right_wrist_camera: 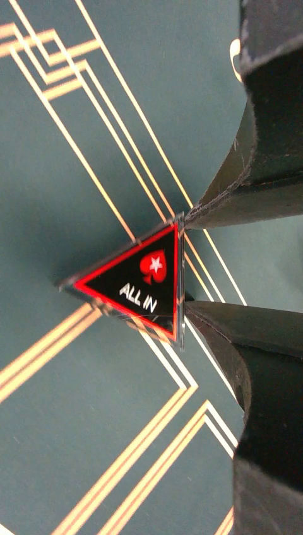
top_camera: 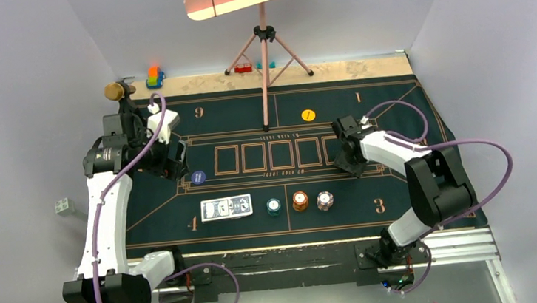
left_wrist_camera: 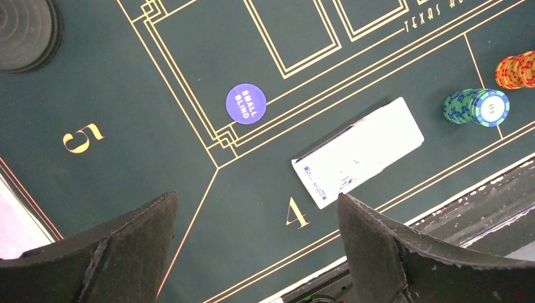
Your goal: Distribute texas hold em gaming equipment
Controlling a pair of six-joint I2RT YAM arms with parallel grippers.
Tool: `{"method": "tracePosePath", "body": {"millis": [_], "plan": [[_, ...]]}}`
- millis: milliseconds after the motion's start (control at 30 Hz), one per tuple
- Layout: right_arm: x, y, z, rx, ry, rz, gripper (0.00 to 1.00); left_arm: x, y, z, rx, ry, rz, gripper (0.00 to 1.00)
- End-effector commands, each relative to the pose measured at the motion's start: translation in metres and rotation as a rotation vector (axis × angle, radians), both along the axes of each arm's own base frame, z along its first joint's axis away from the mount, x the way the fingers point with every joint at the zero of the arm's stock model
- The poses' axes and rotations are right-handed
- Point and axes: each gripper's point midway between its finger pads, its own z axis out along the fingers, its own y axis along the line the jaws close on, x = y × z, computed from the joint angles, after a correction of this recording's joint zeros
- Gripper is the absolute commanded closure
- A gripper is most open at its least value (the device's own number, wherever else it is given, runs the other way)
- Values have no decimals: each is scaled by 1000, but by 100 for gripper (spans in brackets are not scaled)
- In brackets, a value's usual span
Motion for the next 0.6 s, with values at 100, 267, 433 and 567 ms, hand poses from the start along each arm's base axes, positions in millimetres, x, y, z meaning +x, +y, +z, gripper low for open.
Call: {"method": "tracePosePath", "body": {"millis": [100, 267, 433, 567], "plan": [[-10, -46, 7, -64, -12, -113, 52, 8, 2, 10, 7, -37, -3, 0], [-9, -49, 17, -81, -23, -109, 52, 8, 2, 5, 9, -25, -7, 0], [7, -42, 43, -63, -104, -52, 52, 7, 3, 1, 12, -18, -13, 0], [28, -25, 60, -22, -160, 8, 51, 7, 1, 1, 4, -16, -15, 0]]}}
